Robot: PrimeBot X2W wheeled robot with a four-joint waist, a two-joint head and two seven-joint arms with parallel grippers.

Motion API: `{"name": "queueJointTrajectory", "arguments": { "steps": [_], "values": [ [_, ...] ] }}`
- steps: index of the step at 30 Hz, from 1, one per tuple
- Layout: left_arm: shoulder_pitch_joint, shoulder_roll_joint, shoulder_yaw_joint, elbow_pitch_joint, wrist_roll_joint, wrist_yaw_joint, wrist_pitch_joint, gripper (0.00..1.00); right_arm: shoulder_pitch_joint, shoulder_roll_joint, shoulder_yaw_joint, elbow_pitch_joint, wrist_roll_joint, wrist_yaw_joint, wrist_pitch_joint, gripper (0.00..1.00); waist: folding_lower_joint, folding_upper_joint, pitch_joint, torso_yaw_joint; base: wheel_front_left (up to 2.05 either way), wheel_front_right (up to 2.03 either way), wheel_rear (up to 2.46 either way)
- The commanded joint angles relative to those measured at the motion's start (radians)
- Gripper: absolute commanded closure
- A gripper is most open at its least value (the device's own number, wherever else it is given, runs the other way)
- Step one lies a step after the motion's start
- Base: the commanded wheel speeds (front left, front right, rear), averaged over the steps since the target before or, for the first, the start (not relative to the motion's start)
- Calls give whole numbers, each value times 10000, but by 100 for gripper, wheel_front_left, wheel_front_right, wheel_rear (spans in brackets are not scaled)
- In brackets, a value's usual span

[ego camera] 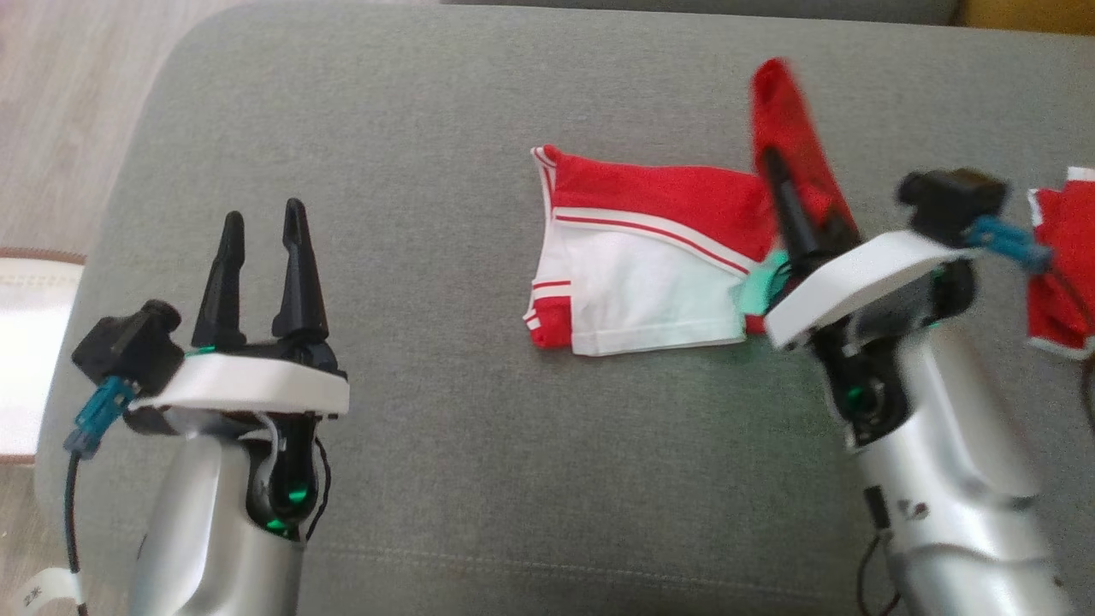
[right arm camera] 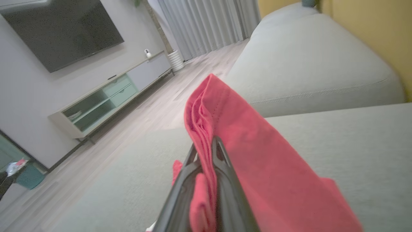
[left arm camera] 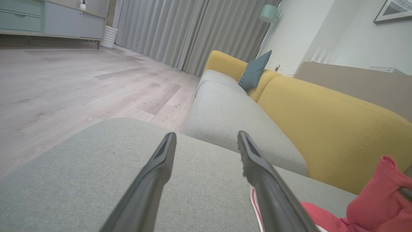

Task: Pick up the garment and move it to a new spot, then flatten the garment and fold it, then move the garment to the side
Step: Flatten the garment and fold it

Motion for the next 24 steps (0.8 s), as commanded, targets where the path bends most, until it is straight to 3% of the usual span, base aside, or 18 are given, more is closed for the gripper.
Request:
{"name": "queueJointTrajectory", "arguments": {
  "steps": [1, 19, 20, 21, 24],
  "values": [
    [-231, 174, 219, -328, -132, 31, -53, 0, -168, 138, 443, -148, 216, 35, -242, 100, 0, -1, 15, 121, 0, 0, 0],
    [-196, 174, -330, -231, -468, 194, -53, 0, -1764, 140, 3805, 3904, 3081, 35, -3095, 100, 0, -1, 453, 969, 0, 0, 0],
    [-201, 174, -343, -228, -479, 201, -53, 0, -1841, 140, 4068, 4002, 3261, 35, -3197, 69, 0, -1, 467, 984, 0, 0, 0],
    [-206, 174, -353, -224, -485, 210, -53, 0, -1884, 140, 4297, 4074, 3521, 35, -3291, 0, 0, -1, 475, 991, 0, 0, 0],
    [-212, 174, -352, -201, -482, 228, -53, 0, -2036, 140, 5014, 4203, 4231, 35, -3519, 0, 0, -1, 476, 966, 0, 0, 0]
  ]
}}
